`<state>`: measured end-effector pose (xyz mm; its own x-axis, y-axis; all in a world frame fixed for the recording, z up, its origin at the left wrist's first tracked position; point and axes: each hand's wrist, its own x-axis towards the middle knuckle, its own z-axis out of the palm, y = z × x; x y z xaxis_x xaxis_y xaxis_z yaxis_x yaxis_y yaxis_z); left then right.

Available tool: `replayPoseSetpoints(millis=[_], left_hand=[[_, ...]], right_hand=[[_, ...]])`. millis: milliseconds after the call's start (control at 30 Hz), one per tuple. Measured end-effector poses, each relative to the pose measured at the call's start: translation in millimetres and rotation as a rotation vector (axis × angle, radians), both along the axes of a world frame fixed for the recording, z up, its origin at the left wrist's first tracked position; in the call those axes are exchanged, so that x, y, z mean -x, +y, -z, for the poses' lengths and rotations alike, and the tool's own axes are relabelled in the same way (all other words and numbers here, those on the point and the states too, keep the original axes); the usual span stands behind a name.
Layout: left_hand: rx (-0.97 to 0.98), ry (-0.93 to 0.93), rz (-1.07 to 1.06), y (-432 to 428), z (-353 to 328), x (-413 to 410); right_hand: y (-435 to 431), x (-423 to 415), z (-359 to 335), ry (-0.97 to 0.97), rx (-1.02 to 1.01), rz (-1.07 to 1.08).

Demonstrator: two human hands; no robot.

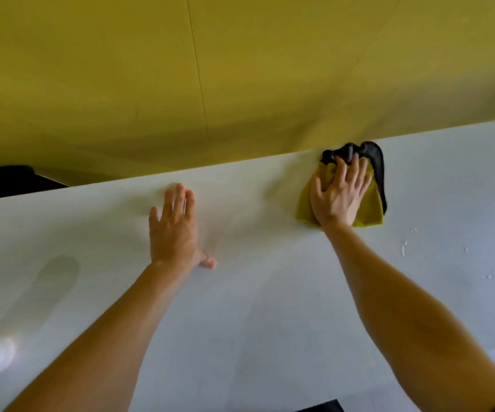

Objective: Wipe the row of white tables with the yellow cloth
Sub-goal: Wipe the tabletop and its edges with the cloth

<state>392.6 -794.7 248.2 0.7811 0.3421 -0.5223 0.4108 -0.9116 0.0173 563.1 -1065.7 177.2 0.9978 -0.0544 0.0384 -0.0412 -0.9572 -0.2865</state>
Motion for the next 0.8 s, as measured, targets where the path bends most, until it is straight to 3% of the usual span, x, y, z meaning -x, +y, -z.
replayPoseSetpoints(millis=[33,167,300,367,533,633,700,800], left_hand=[[0.003,-0.012,-0.003,1,2,1],[-0.027,-0.058,-0.001,2,4,1],[-0.065,-0.063,-0.001,4,4,3],[-0.077,0.012,-0.004,-1,0,-2],[-0.167,0.181,0.002,-35,-10,-24],[-0.165,0.193,-0.023,-62,-9,-31],[-0.166,0.196,-0.022,-86,-9,-34],[-0.158,0.185,0.022,-132,-12,-53]], right_hand=[[32,14,0,0.001,-0.001,-0.05],[156,80,4,-0.015,-0.051,-0.586],[149,72,3,-0.014,-0.135,-0.826],[93,44,7,-0.043,-0.13,-0.801],[-108,-63,-3,-0.074,-0.01,-0.316],[-136,-84,-5,-0.047,-0.009,-0.197],[-101,-65,1,-0.068,-0.066,-0.274],[-34,-20,6,-0.035,-0.127,-0.641]])
